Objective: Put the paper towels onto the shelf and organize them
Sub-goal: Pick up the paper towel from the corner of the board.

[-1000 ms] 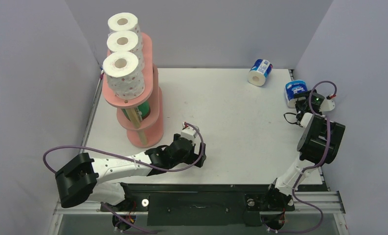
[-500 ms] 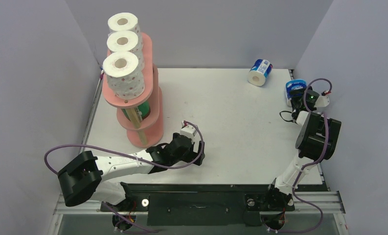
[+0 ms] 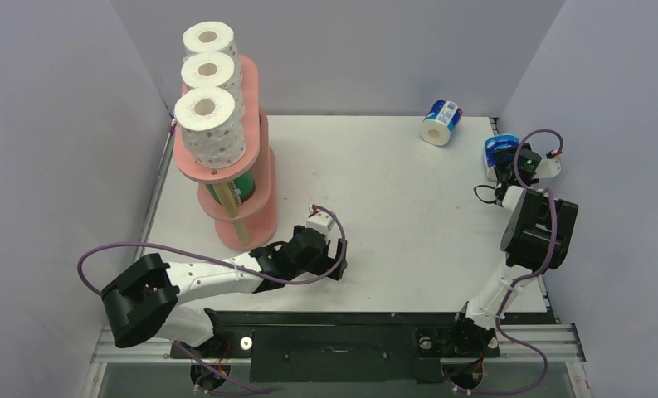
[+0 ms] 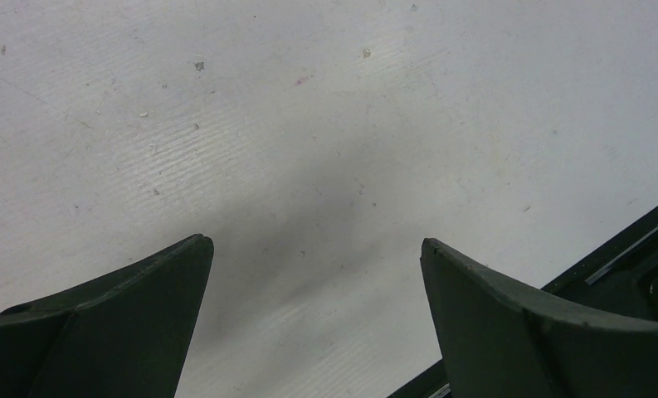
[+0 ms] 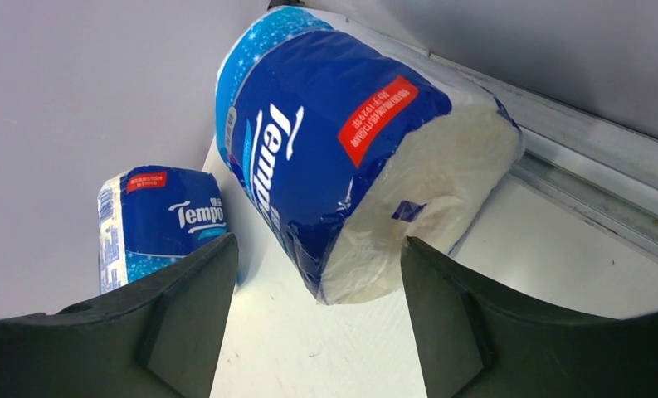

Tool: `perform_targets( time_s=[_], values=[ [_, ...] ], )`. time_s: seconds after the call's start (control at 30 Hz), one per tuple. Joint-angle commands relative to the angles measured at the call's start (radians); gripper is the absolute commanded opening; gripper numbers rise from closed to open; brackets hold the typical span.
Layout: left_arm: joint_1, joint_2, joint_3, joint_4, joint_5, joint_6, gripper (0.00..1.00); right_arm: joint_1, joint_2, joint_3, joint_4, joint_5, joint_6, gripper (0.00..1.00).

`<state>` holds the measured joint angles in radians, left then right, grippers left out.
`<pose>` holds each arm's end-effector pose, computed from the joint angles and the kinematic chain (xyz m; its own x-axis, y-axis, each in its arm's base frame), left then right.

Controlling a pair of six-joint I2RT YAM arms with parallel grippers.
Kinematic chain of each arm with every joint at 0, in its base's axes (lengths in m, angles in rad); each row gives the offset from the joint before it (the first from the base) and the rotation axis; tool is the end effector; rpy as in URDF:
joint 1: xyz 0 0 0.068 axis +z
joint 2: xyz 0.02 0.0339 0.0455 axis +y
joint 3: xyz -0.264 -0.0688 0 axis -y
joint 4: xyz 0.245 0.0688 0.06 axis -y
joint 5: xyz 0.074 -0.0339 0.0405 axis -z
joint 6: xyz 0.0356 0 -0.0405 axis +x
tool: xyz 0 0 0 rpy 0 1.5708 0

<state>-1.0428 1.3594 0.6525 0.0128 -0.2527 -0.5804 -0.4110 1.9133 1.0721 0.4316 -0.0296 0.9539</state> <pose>0.1453 -0.2315 0.1887 -0.6751 0.1036 -0.7305 0.4417 0.8498 -0.2877 0.3829 -0.1657 0.1759 0.0942 0.8483 -0.5210 0.5144 0.4066 0.7550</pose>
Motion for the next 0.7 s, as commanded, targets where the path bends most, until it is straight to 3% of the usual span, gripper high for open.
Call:
perform_targets(
  time_s=[0.0,0.43,0.67],
  values=[
    [0.009,0.012,0.026,0.055,0.012,0.001,0.96,-0.003,0.023,0.061,0.013,0.026,-0.038,0.67],
    [0.025,0.037,0.027,0.062,0.023,-0.001,0.96,-0.002,0.073,0.124,-0.034,0.026,-0.065,0.65],
    [0.028,0.037,0.027,0.061,0.025,-0.003,0.96,0.0,0.064,0.097,-0.01,0.026,-0.062,0.44]
  ],
)
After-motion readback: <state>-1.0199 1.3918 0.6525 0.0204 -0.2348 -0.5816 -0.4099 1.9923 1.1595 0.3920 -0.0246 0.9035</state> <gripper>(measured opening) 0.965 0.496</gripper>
